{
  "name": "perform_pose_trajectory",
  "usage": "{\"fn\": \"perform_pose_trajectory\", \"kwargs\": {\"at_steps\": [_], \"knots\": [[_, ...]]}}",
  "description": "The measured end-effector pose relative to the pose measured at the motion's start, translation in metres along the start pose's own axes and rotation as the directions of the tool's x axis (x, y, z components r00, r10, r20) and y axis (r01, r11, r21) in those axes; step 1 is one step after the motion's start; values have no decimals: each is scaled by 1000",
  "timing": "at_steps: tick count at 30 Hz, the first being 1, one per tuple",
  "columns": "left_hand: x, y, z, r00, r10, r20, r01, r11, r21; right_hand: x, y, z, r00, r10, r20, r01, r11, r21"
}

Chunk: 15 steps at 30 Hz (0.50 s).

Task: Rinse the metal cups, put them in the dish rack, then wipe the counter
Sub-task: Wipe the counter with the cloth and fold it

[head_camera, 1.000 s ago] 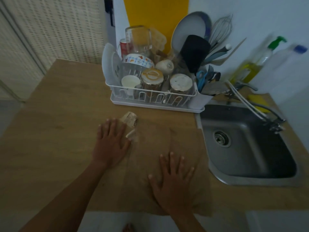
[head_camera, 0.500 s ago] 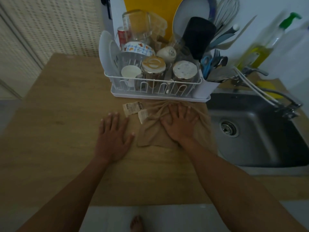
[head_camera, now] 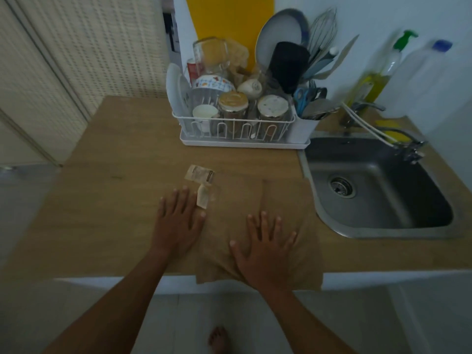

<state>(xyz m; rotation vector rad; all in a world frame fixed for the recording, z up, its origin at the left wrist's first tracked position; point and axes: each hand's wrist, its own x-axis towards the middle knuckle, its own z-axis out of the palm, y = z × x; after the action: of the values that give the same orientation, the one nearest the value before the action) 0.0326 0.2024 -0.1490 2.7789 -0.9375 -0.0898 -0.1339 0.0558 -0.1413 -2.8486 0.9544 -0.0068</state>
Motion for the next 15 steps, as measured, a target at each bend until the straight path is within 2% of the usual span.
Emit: {"fn": "perform_pose_trajectory", "kwargs": {"at_steps": [7,10,15], "knots": [[-18,-1,-2,1000,-6,-26,4,996,-85,-23,-27,3,999,33,27,-34,999,25],[-14,-13,-6,1000,-10,-7,9,993,-114,-13,-44,4,999,-49,22,49,999,22],[15,-52,-12,999,-34,-3,33,997,-63,33,-86,9,986,-162,28,161,986,33]]}}
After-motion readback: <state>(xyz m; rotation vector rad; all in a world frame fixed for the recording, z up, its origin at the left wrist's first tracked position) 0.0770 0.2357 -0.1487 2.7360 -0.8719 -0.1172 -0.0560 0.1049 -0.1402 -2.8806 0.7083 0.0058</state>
